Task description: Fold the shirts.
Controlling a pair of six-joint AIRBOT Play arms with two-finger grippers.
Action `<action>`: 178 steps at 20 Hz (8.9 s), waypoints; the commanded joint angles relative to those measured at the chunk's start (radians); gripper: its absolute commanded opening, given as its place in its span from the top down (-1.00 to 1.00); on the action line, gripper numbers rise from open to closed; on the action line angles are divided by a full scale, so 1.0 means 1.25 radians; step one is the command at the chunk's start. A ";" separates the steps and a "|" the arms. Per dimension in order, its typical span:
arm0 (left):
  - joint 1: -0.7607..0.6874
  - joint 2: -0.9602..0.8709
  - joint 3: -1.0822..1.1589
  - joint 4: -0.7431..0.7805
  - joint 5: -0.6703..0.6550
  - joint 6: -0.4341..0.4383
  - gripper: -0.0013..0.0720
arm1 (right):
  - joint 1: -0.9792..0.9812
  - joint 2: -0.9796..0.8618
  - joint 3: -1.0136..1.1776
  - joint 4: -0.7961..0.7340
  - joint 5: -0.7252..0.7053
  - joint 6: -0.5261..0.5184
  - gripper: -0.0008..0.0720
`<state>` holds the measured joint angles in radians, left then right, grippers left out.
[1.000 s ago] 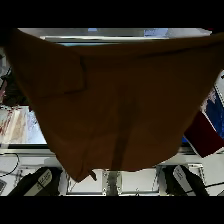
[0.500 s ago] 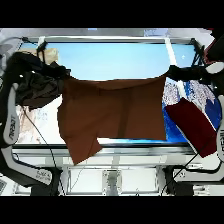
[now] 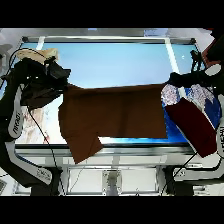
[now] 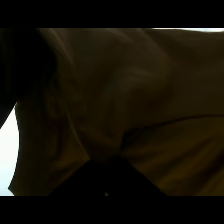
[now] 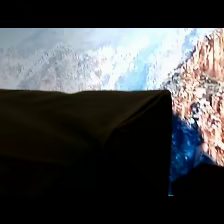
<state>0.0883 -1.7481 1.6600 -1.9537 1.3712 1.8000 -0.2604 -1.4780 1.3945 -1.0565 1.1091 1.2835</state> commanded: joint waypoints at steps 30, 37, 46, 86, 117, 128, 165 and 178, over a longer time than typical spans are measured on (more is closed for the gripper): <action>0.099 0.767 -0.998 -0.038 -0.047 -0.118 -0.90 | -0.239 0.454 -0.331 0.000 0.102 -0.025 0.00; 0.098 0.765 -1.091 -0.099 -0.257 -0.166 -0.90 | -0.239 0.457 -0.331 0.144 0.102 -0.067 0.00; 0.020 0.703 -1.091 -0.143 -0.276 -0.145 -0.07 | -0.239 0.457 -0.331 0.146 0.103 -0.067 0.00; 0.019 0.764 -0.847 -0.155 -0.089 -0.070 0.93 | -0.240 0.585 -0.839 0.313 -0.028 0.058 0.90; -0.042 0.244 -0.526 -0.249 -0.621 -0.088 0.85 | 0.103 -0.033 -0.309 0.263 -0.421 0.070 0.90; -0.089 0.250 -0.323 -0.280 -0.581 0.014 -0.79 | -0.092 0.008 -0.147 0.163 -0.173 0.047 -0.21; -0.464 -0.037 -0.252 -0.209 -0.554 -0.040 0.93 | 0.030 -0.105 0.054 0.490 0.241 -0.133 0.90; -0.117 0.223 -0.023 -0.088 -0.300 -0.045 0.93 | 0.465 -0.106 0.242 0.481 -0.174 -0.021 0.90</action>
<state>-0.1753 -1.5654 1.5936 -2.1021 0.9047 1.7275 0.1722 -1.6062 1.6653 -0.4427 1.1694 1.2270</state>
